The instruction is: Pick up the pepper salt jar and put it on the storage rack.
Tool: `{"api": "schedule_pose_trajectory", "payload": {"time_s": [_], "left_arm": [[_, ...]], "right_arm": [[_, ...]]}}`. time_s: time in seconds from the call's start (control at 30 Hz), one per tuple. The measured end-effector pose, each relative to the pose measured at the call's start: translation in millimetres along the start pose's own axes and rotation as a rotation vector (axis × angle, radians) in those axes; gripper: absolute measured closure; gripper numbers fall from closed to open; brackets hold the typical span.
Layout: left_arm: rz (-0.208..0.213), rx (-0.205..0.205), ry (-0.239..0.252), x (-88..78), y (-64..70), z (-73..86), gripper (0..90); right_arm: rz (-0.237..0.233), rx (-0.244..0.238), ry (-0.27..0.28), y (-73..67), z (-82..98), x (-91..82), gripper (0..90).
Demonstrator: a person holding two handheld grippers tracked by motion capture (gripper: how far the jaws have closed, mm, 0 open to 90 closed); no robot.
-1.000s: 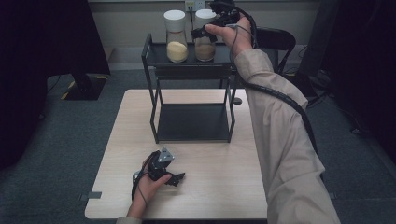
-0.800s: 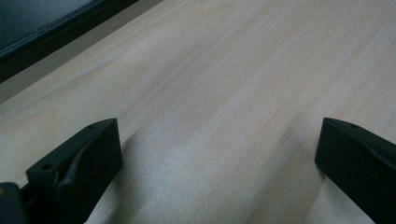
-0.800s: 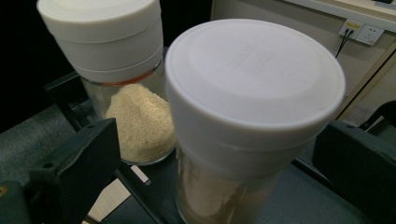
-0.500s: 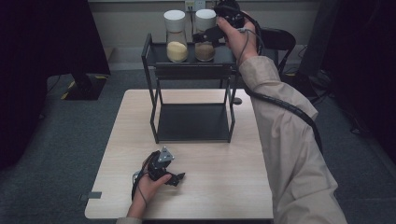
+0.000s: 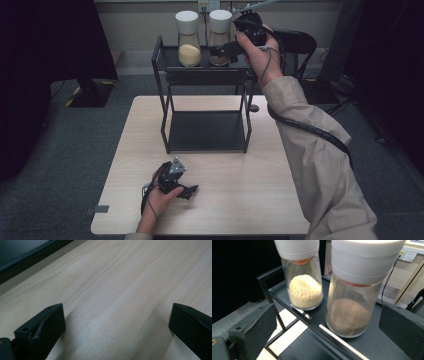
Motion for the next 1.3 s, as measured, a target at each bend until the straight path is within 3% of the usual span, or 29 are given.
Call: {"api": "schedule_pose_trajectory", "payload": {"time_s": [0.7, 1.3], "left_arm": [[0.0, 0.001, -0.001, -0.1, 0.0, -0.1, 0.0], [0.0, 0.0, -0.001, -0.1, 0.0, 0.0, 0.0]], "right_arm": [[-0.061, 0.004, 0.006, 1.7, 48.6, -12.5, 1.0], [-0.109, 0.02, -0.002, 12.3, 96.0, -16.5, 1.0]]}}
Point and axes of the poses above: each handheld gripper's, and its own axes: x roughly forward along the jaws, z roughly out of its underside, y roughly to its right, the point moved 7 cm from there along x, roughly forward along the jaws, and after that the axes turned 8 degrees about x, right-handed, at the moved point
